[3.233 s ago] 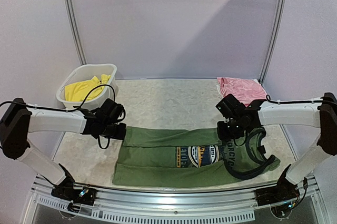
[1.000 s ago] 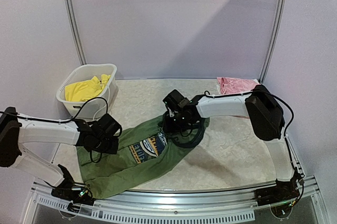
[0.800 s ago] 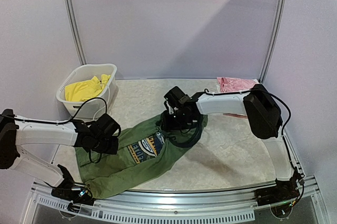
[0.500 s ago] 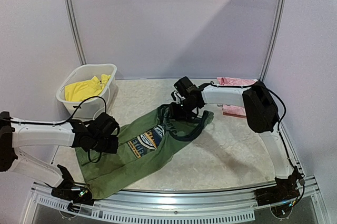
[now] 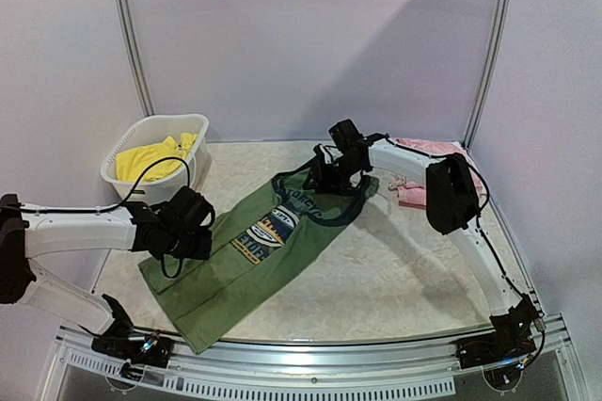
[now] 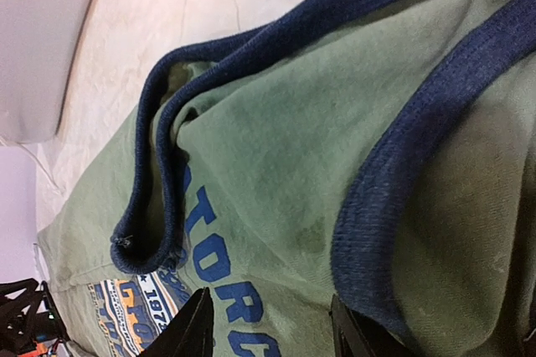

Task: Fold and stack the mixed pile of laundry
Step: Rotate the rectangle-folded tank top at the center of the board.

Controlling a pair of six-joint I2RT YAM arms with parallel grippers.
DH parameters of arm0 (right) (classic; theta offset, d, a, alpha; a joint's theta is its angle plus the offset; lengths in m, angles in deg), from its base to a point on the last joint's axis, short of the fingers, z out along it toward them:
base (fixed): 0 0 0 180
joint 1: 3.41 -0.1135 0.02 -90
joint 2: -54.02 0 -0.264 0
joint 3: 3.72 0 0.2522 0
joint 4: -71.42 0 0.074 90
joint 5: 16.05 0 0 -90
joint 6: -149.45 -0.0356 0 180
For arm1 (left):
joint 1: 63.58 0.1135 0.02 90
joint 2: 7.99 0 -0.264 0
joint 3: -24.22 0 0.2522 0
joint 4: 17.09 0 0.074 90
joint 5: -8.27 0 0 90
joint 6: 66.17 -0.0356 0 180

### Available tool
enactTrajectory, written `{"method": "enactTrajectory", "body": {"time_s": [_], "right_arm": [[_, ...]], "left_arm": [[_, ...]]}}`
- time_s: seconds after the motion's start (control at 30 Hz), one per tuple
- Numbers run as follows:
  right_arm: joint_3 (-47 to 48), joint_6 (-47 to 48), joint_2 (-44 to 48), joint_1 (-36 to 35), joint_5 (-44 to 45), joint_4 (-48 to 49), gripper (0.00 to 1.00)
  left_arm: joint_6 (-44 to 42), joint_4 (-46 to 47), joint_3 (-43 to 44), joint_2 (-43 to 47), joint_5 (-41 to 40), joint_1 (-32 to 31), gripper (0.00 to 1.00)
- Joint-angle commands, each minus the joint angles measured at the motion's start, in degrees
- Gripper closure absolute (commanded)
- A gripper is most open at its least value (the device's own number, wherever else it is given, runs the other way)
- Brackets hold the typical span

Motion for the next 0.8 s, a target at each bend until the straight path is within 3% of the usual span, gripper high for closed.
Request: {"method": "enactTrajectory", "body": {"time_s": [0.0, 0.23, 0.4, 0.77], "right_arm": [[3.2, 0.6, -5.0, 3.4, -3.0, 3.3, 0.49], [5.0, 4.2, -3.3, 3.8, -7.8, 5.5, 0.46], [3.5, 7.1, 3.8, 2.7, -4.0, 1.0, 0.44], [-30.7, 1.2, 30.1, -3.5, 16.8, 8.5, 0.44]], "left_arm": [[-0.7, -0.7, 1.1, -2.3, -0.3, 2.0, 0.81], [-0.7, 0.9, 0.7, -3.6, 0.8, 3.8, 0.81], [-0.8, 2.7, 0.5, -5.1, 1.6, 4.1, 0.81], [0.0, 5.7, -3.1, 0.0, 3.9, 8.6, 0.81]]}}
